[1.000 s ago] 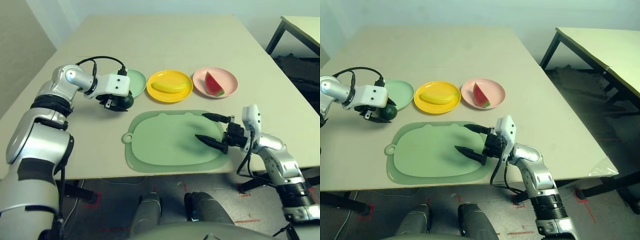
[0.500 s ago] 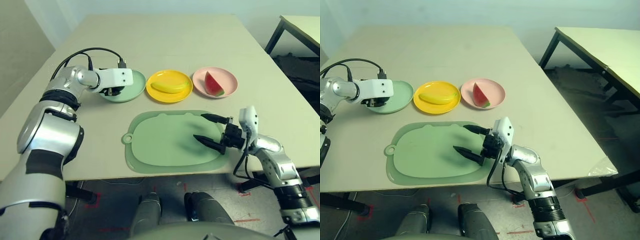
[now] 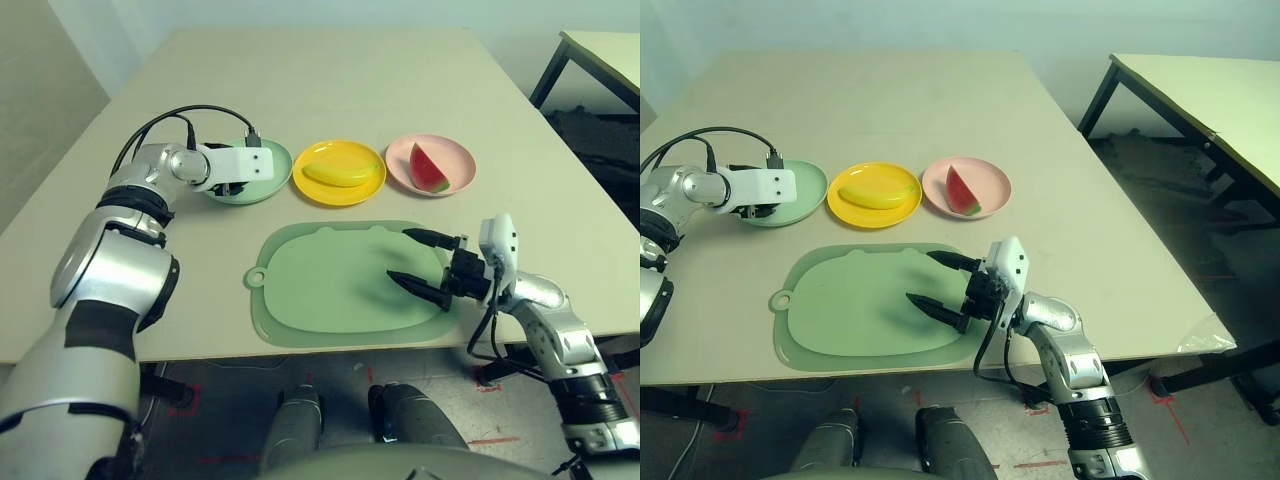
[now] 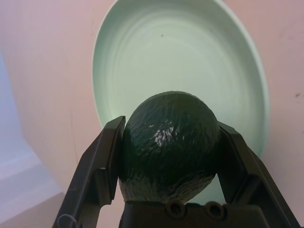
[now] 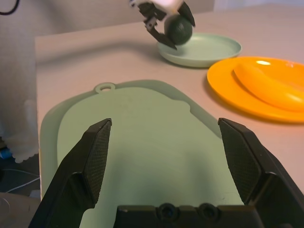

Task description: Place the fruits into color-matched plates.

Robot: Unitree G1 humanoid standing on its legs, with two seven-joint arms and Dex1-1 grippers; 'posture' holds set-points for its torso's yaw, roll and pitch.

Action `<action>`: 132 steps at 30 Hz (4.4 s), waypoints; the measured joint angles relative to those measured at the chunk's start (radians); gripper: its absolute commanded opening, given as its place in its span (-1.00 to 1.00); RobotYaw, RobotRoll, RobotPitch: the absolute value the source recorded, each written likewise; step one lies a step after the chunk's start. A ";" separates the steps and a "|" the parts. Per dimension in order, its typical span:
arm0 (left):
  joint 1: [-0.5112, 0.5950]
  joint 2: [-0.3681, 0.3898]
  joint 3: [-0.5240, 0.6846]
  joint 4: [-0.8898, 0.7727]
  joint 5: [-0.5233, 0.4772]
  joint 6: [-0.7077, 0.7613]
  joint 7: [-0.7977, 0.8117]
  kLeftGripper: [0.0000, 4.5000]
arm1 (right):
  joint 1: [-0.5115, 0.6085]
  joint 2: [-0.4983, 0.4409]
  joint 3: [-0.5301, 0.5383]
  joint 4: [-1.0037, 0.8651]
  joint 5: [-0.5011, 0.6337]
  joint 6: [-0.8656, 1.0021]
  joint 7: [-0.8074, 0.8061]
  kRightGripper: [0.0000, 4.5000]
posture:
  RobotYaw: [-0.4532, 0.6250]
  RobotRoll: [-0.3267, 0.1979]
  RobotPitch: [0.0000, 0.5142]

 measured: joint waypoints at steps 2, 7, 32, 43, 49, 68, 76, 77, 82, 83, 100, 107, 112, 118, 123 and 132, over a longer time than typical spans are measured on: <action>0.000 -0.001 0.005 0.000 0.000 0.000 0.000 0.39 | 0.006 -0.002 0.000 -0.006 0.000 0.004 -0.001 1.00 | -0.30 0.25 -0.53; -0.003 0.000 0.033 0.000 -0.002 0.001 0.002 0.39 | 0.012 -0.020 -0.002 -0.007 -0.002 0.005 -0.008 1.00 | -0.29 0.25 -0.49; 0.004 -0.014 0.037 0.001 0.012 -0.003 0.018 0.39 | 0.059 -0.024 -0.001 -0.074 0.002 0.045 -0.030 1.00 | -0.31 0.25 -0.39; 0.003 -0.019 0.042 -0.001 0.025 -0.009 0.030 0.99 | 0.063 -0.024 -0.001 -0.075 0.003 0.049 -0.036 1.00 | -0.32 0.25 -0.38; 0.003 -0.020 0.042 -0.001 0.027 -0.010 0.032 0.99 | 0.066 -0.024 0.000 -0.079 0.003 0.049 -0.039 1.00 | -0.32 0.25 -0.39; -0.060 0.044 0.088 -0.002 -0.005 -0.054 -0.047 0.99 | -0.014 -0.017 0.012 0.003 0.002 0.024 0.004 1.00 | -0.23 0.25 -0.57; 0.049 0.107 0.269 -0.066 -0.196 -0.094 -0.171 0.99 | -0.064 -0.010 -0.012 0.054 0.002 -0.009 -0.018 1.00 | -0.19 0.25 -0.64; 0.092 0.114 0.308 -0.091 -0.243 -0.094 -0.196 0.99 | -0.075 -0.008 -0.021 0.056 0.003 -0.009 -0.032 1.00 | -0.18 0.25 -0.65; 0.297 0.149 0.452 -0.259 -0.417 -0.039 -0.256 0.99 | -0.105 -0.002 -0.081 0.070 0.007 -0.009 -0.080 1.00 | -0.17 0.25 -0.67; 0.339 0.153 0.477 -0.310 -0.449 -0.014 -0.262 0.99 | -0.108 0.000 -0.086 0.077 0.007 -0.009 -0.085 1.00 | -0.16 0.25 -0.68; 1.131 0.007 0.911 -1.062 -0.889 0.396 -0.083 0.99 | 0.032 -0.040 -0.259 0.160 0.006 -0.075 -0.177 1.00 | -0.13 0.25 -0.64; 1.192 -0.070 0.930 -1.071 -0.902 0.387 -0.004 0.99 | 0.030 -0.051 -0.345 0.329 -0.006 -0.191 -0.229 1.00 | -0.12 0.25 -0.64; 1.189 -0.089 0.943 -1.073 -0.915 0.386 0.040 0.99 | 0.009 -0.059 -0.402 0.467 -0.023 -0.274 -0.280 1.00 | -0.14 0.25 -0.63; 1.155 -0.089 0.962 -1.062 -0.925 0.386 0.069 0.99 | -0.037 -0.055 -0.426 0.610 -0.037 -0.359 -0.325 1.00 | -0.12 0.25 -0.61; 1.124 -0.082 0.972 -1.040 -0.936 0.387 0.066 0.99 | -0.047 -0.025 -0.425 0.647 -0.047 -0.397 -0.339 1.00 | -0.09 0.25 -0.62; 1.152 -0.072 0.982 -1.054 -0.942 0.391 0.072 0.99 | -0.092 -0.039 -0.408 0.711 -0.068 -0.440 -0.322 1.00 | -0.05 0.25 -0.60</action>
